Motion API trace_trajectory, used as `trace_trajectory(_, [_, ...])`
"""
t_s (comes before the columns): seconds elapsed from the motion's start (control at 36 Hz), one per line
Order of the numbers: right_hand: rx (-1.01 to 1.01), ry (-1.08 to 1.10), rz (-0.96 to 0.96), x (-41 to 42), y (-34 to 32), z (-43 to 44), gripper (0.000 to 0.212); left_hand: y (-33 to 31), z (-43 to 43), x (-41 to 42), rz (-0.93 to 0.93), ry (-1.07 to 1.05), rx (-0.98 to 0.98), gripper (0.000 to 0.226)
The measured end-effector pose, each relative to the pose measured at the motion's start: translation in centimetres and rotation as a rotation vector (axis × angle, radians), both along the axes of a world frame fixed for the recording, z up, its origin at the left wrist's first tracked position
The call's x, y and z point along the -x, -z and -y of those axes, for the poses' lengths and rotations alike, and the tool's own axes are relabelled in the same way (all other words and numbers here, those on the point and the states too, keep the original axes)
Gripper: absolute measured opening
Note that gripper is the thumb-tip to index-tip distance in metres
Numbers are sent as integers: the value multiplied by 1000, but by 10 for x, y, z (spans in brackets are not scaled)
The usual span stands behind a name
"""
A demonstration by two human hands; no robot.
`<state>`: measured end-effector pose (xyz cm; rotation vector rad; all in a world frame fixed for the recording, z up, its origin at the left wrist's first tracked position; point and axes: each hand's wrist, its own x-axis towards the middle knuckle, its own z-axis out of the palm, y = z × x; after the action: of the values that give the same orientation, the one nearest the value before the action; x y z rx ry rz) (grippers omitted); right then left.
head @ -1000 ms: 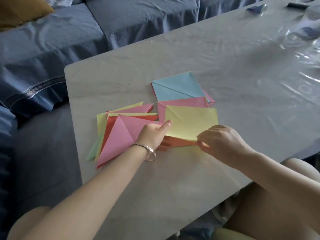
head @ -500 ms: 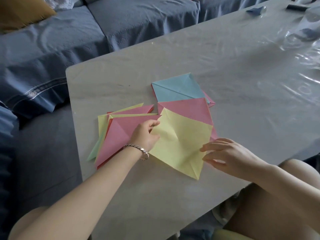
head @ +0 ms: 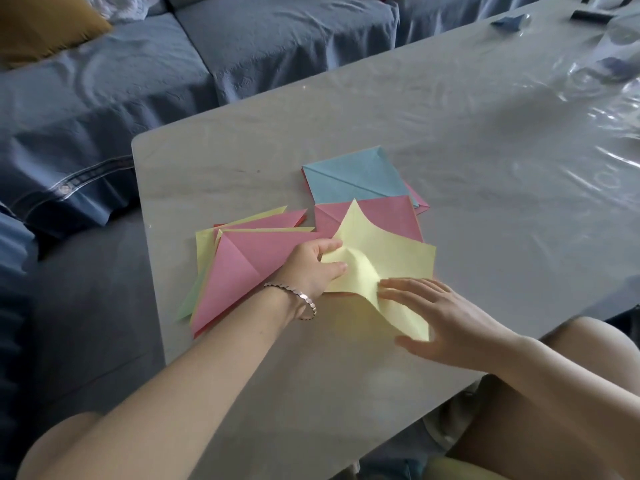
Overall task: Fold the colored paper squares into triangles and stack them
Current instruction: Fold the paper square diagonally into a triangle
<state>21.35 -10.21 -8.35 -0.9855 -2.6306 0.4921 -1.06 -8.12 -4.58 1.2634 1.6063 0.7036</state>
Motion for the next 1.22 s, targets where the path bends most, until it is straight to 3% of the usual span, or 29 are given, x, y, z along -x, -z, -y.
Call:
trace_trajectory(0.14, [-116,87,-214,-10,-8,-8,25,-10,-2,4,29,-47,-90,47])
trace_trajectory(0.25, [-141,161,-312,-15,-16,-14,31,-18,1,12,48,-25,-128,42])
trace_trajectory(0.31, [-60,190,-399,-11,-22,-15,29,-18,3,17,30,-15,-131,38])
trace_trajectory(0.42, [321,280,-642,3,-40,-15,37,-17,12,27,32,13,-123,36])
trace_trajectory(0.53, [446,296,-558,15,-48,-20,21,-18,24,32,69,85,-119,38])
trace_trajectory(0.61, [543,305,-496,22,-49,-25,21,-19,30,32,128,139,-103,43])
trace_trajectory(0.69, [620,364,-575,31,-52,-25,13,-19,33,32,124,182,-98,49])
trace_trajectory(0.78, [592,476,-671,37,-50,-23,15,-17,34,33,104,163,-56,55])
trace_trajectory(0.86, [548,516,-709,44,-52,-20,15,-21,35,29,72,99,-55,44])
trace_trajectory(0.97, [477,515,-719,51,-54,-14,22,-37,37,14,48,43,-155,15])
trace_trajectory(1.08, [429,501,-747,58,-57,-8,28,-38,44,-3,-111,0,-275,28])
trace_trajectory(1.22, [433,524,-818,60,-61,-4,27,-39,48,-13,-155,-117,-447,17])
